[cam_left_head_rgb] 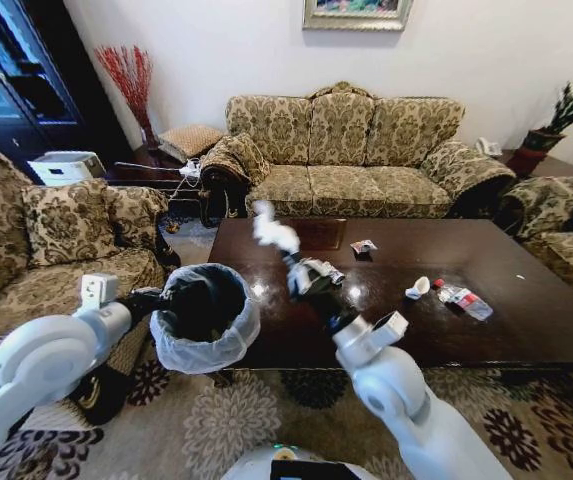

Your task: Move to the front of the table and place the trash on the table into the trash bin.

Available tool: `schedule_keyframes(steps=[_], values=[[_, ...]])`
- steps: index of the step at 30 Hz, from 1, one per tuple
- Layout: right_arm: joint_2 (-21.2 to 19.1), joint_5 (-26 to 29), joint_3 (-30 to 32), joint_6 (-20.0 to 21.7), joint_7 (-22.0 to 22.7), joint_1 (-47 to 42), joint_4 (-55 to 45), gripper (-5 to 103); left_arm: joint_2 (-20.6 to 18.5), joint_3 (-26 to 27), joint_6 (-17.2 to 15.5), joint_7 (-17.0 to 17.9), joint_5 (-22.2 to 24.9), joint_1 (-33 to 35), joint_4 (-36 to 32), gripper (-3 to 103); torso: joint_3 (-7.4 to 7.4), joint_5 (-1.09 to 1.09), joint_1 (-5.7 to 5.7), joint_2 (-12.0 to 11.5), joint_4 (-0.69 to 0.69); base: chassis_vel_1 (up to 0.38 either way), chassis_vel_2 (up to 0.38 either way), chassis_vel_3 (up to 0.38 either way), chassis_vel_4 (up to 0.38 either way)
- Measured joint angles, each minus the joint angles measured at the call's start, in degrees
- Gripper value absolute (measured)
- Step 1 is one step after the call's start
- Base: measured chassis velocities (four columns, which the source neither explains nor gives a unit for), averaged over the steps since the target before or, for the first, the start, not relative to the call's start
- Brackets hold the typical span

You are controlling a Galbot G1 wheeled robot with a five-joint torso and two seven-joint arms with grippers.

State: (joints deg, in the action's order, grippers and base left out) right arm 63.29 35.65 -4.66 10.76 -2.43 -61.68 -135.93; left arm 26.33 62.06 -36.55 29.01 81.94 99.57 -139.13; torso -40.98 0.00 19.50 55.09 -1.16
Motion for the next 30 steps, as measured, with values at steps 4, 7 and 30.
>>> schedule_keyframes(steps=[4,7,30], values=[[-0.1,-3.6,-3.3,1.5,-2.4,0.0,2.4,-3,1.2,0.1,0.0,0.0,0.0,0.3,-1.4,3,-0.01,0.00,0.01,0.0,0.00,0.000,0.000,0.000,0.000],[0.0,-5.3,-4.1,1.8,-3.4,-0.4,3.2,1,1.7,0.2,0.0,0.0,0.0,0.4,-2.1,3,0.00,0.00,0.00,0.0,0.00,0.000,0.000,0.000,0.000],[1.4,-3.3,11.5,-7.7,-0.2,-5.5,8.8,88,4.8,0.5,0.3,-0.2,-0.3,0.4,-2.0,3,-0.01,0.00,0.00,0.0,0.01,0.000,0.000,0.000,0.000]])
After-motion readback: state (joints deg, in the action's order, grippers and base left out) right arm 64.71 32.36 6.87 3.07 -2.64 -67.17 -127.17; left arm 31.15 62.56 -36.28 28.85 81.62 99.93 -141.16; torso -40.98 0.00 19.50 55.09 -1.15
